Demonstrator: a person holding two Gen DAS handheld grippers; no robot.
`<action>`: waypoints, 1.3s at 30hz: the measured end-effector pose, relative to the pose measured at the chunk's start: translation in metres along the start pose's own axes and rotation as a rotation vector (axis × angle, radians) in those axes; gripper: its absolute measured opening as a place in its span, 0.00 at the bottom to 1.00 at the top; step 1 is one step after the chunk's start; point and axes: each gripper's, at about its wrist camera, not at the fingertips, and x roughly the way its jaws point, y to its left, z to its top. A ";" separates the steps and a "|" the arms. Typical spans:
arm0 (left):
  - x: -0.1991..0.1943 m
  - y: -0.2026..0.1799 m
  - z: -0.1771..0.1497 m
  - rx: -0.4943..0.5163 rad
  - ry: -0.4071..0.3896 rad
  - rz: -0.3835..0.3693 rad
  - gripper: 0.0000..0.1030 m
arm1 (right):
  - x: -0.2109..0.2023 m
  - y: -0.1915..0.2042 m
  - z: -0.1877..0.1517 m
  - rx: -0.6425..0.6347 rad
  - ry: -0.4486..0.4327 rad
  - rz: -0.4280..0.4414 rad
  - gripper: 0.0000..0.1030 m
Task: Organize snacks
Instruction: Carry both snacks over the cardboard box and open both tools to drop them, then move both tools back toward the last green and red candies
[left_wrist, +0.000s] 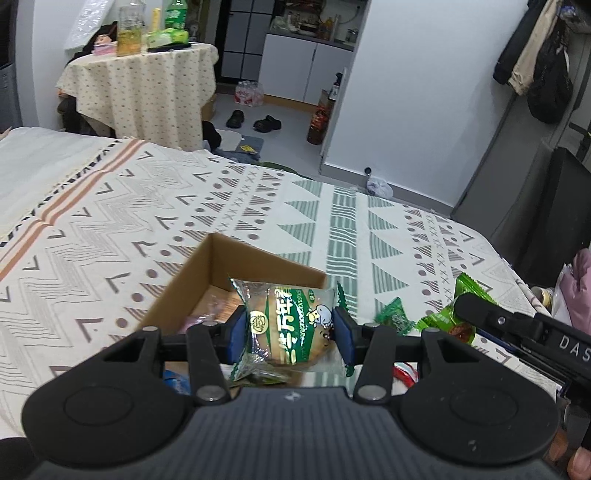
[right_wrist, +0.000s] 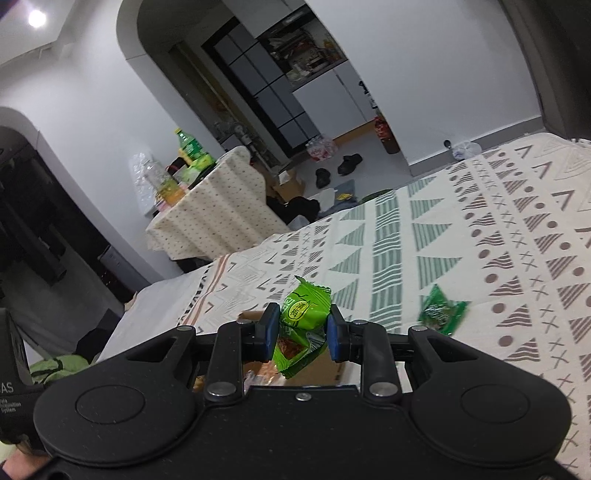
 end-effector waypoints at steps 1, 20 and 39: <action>-0.002 0.005 0.001 -0.006 -0.001 0.003 0.46 | 0.001 0.004 -0.002 -0.005 0.003 0.002 0.26; 0.008 0.078 0.003 -0.089 0.048 0.042 0.46 | 0.051 0.060 -0.034 -0.058 0.133 0.064 0.26; 0.025 0.078 0.004 -0.074 0.102 0.014 0.68 | 0.045 0.027 -0.035 -0.014 0.190 -0.089 0.44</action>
